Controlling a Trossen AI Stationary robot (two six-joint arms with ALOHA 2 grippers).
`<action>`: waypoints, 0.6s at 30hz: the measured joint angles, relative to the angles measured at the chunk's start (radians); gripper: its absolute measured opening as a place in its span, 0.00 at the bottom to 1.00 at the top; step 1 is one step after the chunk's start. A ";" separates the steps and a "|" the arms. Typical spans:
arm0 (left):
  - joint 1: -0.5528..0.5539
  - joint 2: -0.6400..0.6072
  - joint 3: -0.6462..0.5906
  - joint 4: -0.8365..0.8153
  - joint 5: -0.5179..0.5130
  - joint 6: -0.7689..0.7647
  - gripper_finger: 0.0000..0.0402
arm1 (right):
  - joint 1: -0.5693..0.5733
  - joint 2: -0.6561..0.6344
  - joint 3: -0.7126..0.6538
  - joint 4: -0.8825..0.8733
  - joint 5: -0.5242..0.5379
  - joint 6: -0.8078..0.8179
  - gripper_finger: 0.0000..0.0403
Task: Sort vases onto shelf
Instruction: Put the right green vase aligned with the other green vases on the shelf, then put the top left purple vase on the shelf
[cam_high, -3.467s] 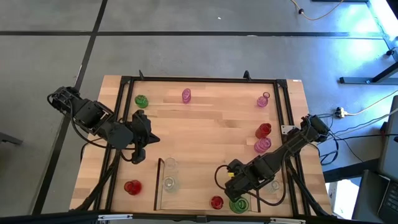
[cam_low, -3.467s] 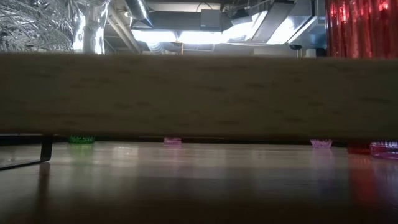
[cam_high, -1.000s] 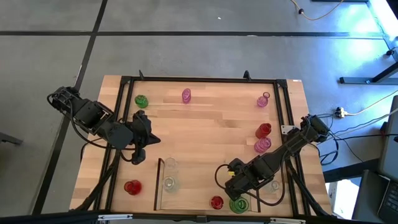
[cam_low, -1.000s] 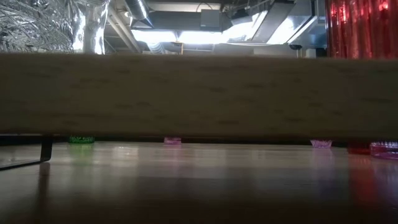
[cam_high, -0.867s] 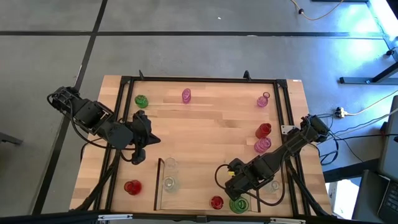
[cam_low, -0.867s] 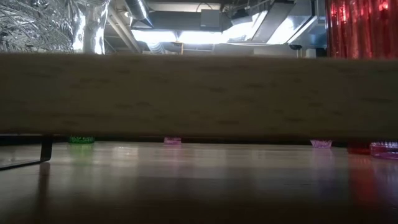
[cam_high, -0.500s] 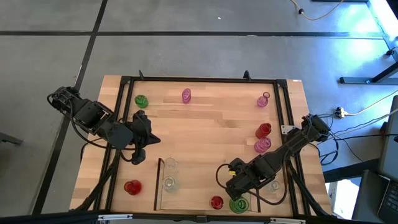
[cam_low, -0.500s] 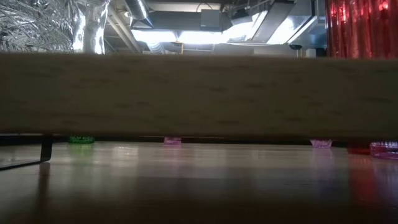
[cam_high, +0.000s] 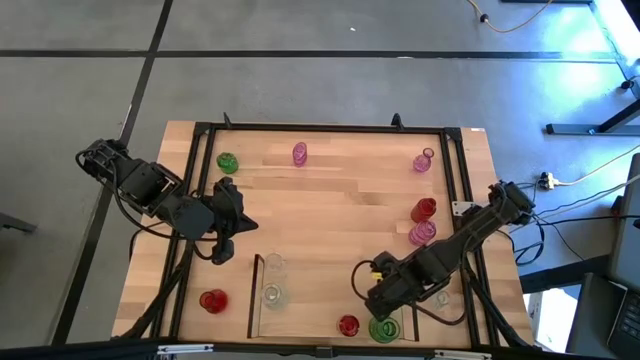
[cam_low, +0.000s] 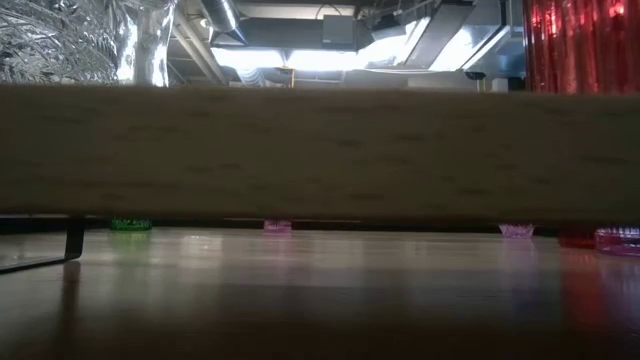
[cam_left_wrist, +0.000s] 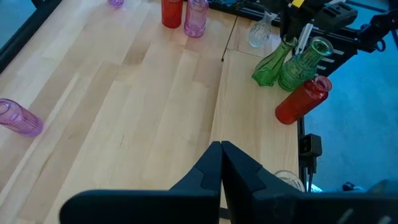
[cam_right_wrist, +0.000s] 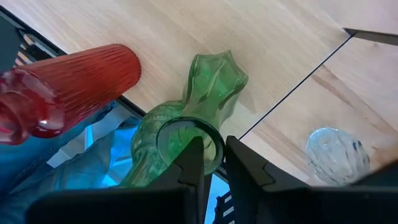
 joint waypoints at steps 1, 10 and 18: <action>0.000 0.000 0.000 0.000 0.000 0.000 0.00 | 0.000 -0.001 0.006 -0.006 0.003 0.000 0.13; 0.000 0.000 0.000 0.002 -0.004 0.000 0.00 | 0.000 -0.001 0.063 -0.047 0.016 0.001 0.13; 0.000 0.000 0.000 0.002 -0.007 0.000 0.00 | 0.000 -0.001 0.174 -0.124 0.065 0.003 0.13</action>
